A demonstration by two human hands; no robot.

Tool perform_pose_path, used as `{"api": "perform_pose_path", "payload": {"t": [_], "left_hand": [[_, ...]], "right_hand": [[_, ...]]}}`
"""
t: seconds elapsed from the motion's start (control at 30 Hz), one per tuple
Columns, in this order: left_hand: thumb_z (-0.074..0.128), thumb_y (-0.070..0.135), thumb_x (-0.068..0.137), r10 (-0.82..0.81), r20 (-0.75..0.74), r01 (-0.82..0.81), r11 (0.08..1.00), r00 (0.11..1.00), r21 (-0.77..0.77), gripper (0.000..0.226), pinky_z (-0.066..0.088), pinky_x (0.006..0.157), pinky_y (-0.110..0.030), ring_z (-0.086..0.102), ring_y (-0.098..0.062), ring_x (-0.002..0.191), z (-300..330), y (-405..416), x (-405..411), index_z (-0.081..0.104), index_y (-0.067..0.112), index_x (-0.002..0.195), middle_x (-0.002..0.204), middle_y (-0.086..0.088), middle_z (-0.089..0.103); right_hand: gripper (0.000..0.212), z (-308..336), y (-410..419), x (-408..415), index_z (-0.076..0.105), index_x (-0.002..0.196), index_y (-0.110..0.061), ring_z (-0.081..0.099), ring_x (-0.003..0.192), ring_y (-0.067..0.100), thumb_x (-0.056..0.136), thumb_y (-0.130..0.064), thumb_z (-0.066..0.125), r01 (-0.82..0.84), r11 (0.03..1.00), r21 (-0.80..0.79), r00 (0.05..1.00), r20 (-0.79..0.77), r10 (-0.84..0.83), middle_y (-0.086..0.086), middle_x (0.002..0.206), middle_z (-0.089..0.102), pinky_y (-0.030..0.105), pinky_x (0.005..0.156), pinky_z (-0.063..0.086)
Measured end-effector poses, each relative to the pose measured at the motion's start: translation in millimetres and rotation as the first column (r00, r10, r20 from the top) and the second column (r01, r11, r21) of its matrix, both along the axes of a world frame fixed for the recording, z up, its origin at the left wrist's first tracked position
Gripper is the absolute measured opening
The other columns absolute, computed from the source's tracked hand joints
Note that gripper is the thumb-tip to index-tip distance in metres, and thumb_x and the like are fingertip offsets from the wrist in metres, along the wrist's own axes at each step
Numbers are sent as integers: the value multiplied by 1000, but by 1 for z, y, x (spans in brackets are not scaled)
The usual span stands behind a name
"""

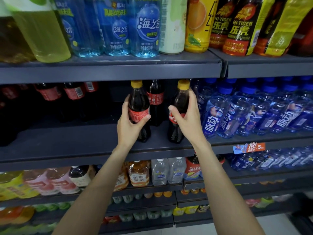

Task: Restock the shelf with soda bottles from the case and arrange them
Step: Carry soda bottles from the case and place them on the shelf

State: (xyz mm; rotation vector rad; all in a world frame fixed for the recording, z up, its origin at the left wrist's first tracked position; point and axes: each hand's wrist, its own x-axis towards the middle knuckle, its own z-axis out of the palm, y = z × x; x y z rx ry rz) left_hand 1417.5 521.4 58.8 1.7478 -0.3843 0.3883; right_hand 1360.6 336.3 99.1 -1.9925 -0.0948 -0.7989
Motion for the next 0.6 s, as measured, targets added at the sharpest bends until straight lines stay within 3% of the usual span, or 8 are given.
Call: {"api": "perform_pose_path", "payload": {"t": [0.07, 0.13, 0.2, 0.23, 0.3, 0.4, 0.53, 0.6], "left_hand": [[75, 56, 70, 39, -9, -38, 999, 999, 26, 91, 47, 101, -45, 54, -2, 120, 0, 0, 0, 24, 44, 144, 120, 41, 50], [74, 56, 72, 75, -1, -75, 995, 997, 71, 92, 47, 100, -45, 55, -5, 120, 0, -1, 0, 18, 45, 145, 126, 30, 52], [73, 54, 75, 112, 19, -113, 985, 994, 128, 95, 47, 100, -46, 54, -9, 122, -2, -3, -3, 11, 44, 146, 135, 14, 53], [72, 53, 75, 122, 24, -124, 979, 992, 164, 98, 47, 100, -46, 53, -12, 124, -5, -4, -4, 7, 43, 147, 139, 9, 51], [75, 48, 75, 120, 23, -122, 958, 992, 261, 107, 47, 99, -46, 49, -17, 128, -17, -7, -8, -3, 40, 149, 148, 4, 42], [76, 45, 76, 174, 12, -168, 928, 985, 333, 110, 48, 94, -50, 46, -25, 130, -38, -7, -14, -5, 37, 150, 154, 1, 32], [75, 42, 77, 234, 59, -241, 917, 970, 317, 104, 45, 93, -45, 46, -24, 129, -44, -13, -3, 3, 33, 151, 151, 2, 36], [75, 43, 77, 252, 68, -261, 918, 965, 300, 103, 45, 93, -45, 49, -23, 127, -44, -18, 5, 3, 35, 151, 149, 3, 40]], "right_hand": [[86, -10, 0, 0, 13, 148, -12, 28, 120, -7, 83, -11, 70, 12, 999, -30, 1000, -15, -13, -1, 141, 28, -7, 91, 21], [100, -23, 1, 0, 3, 150, -18, 28, 125, -5, 79, -4, 72, 2, 1000, -19, 999, -52, -3, -7, 144, 19, -5, 95, 22], [110, -38, -1, 1, -8, 149, -30, 22, 140, 4, 78, -4, 72, 23, 999, 26, 996, -83, -20, -6, 155, 13, 19, 112, 28], [113, -45, -1, 1, -11, 147, -36, 23, 142, 10, 78, -6, 73, 50, 998, 42, 993, -109, -46, -3, 158, 13, 34, 114, 30], [113, -57, 0, -1, -13, 146, -41, 34, 138, 19, 79, -14, 74, 114, 993, 15, 977, -181, -110, 3, 155, 27, 44, 109, 36], [104, -73, 0, -4, -4, 149, -34, 51, 123, 29, 81, -27, 74, 201, 980, -12, 955, -222, -198, 11, 139, 50, 41, 99, 43], [99, -77, -1, 16, 2, 144, -34, 64, 90, 36, 77, -38, 75, 238, 969, -67, 950, -193, -246, 16, 109, 66, 45, 78, 52], [97, -76, 0, 30, 6, 146, -27, 63, 94, 35, 77, -40, 74, 248, 963, -104, 948, -181, -263, 15, 116, 64, 44, 79, 51]]}}
